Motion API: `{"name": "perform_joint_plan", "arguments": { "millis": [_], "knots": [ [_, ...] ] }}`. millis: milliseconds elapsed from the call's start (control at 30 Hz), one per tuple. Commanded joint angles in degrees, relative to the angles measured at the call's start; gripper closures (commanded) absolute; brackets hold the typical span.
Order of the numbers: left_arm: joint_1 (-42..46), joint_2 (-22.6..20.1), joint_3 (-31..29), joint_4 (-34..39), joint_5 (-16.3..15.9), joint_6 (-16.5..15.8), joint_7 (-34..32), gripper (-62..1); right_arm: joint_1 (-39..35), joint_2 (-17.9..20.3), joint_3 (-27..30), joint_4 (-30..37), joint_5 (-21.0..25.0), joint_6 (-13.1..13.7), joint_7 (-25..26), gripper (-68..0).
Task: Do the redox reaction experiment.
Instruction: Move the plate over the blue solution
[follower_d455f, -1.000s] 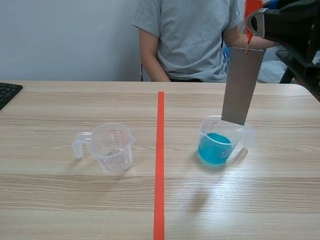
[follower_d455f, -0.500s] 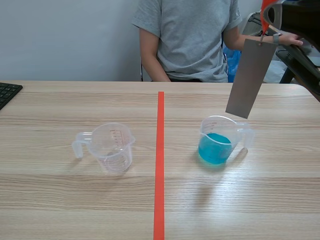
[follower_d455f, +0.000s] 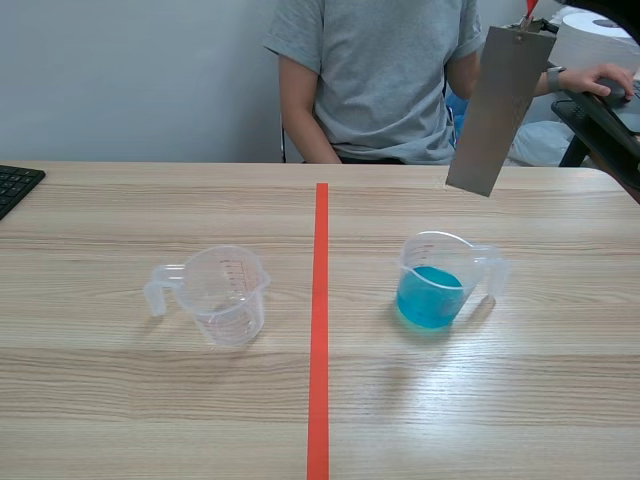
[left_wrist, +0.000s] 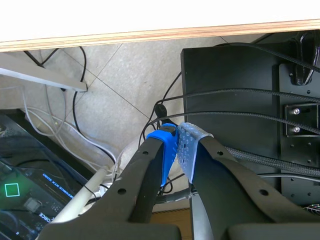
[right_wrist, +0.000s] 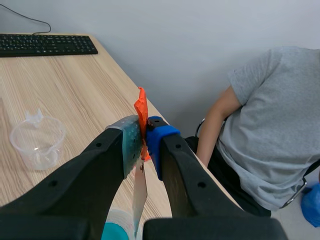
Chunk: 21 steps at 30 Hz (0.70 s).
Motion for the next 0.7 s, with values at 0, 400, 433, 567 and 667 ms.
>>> {"name": "perform_joint_plan", "arguments": {
  "millis": [0, 400, 433, 567, 667],
  "knots": [
    [0.5, 0.1, -0.2, 1.0, -0.3, -0.1, -0.6, -3.6, 1.7, -0.3, -0.6, -0.1, 1.0, -0.2, 1.0, -1.5],
    [0.5, 0.1, -0.2, 1.0, -0.3, -0.1, -0.6, -3.6, 3.4, -4.9, -2.8, -0.3, 1.0, -0.2, -2.7, -1.5],
    [0.5, 0.1, -0.2, 1.0, -0.3, -0.1, -0.6, -3.6, 3.4, -5.0, -2.8, -0.3, 1.0, -0.2, -2.8, -1.5],
    [0.5, 0.1, -0.2, 1.0, -0.3, -0.1, -0.6, -3.6, 3.4, -5.5, -2.8, -0.3, 0.9, -0.2, -3.8, -1.5],
    [0.5, 0.1, -0.2, 1.0, -0.3, -0.1, -0.6, -3.6, 3.4, -5.7, -2.8, -0.3, 1.0, -0.2, -4.2, -1.5]
  ]
}}
